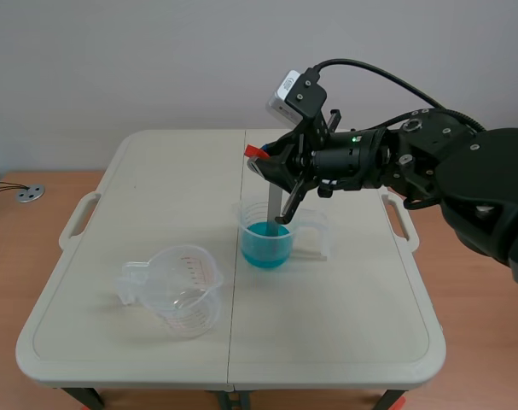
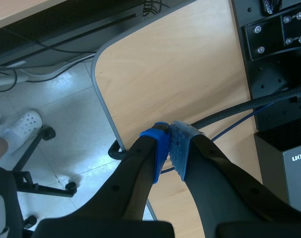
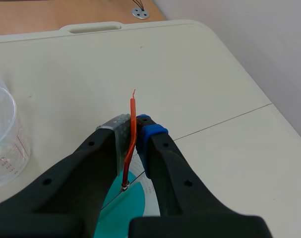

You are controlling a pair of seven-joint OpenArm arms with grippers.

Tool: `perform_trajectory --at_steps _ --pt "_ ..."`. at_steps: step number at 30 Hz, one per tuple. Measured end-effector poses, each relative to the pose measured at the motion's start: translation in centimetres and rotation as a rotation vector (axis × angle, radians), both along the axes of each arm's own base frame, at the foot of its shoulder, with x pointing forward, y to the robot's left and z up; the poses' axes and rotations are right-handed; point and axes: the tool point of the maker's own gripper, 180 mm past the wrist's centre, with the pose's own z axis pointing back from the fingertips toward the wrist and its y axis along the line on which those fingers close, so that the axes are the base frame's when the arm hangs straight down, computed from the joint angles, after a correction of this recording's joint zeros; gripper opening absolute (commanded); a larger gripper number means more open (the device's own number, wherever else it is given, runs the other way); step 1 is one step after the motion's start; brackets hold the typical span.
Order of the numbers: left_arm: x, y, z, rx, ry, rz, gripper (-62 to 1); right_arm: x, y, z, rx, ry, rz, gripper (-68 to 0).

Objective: Hold the metal plate by the orange handle, dip it into the blue solution, take it out and point at it, then put the plate back in the beaker on the left.
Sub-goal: 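Hold the plate still in the solution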

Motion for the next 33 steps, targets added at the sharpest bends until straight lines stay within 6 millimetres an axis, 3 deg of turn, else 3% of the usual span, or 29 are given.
perform_trajectory --at_steps 33 --pt "0.0 0.0 0.0 0.0 0.0 0.0 -57.9 -0.02 0.09 0.33 0.015 -0.011 0.006 -66.2"
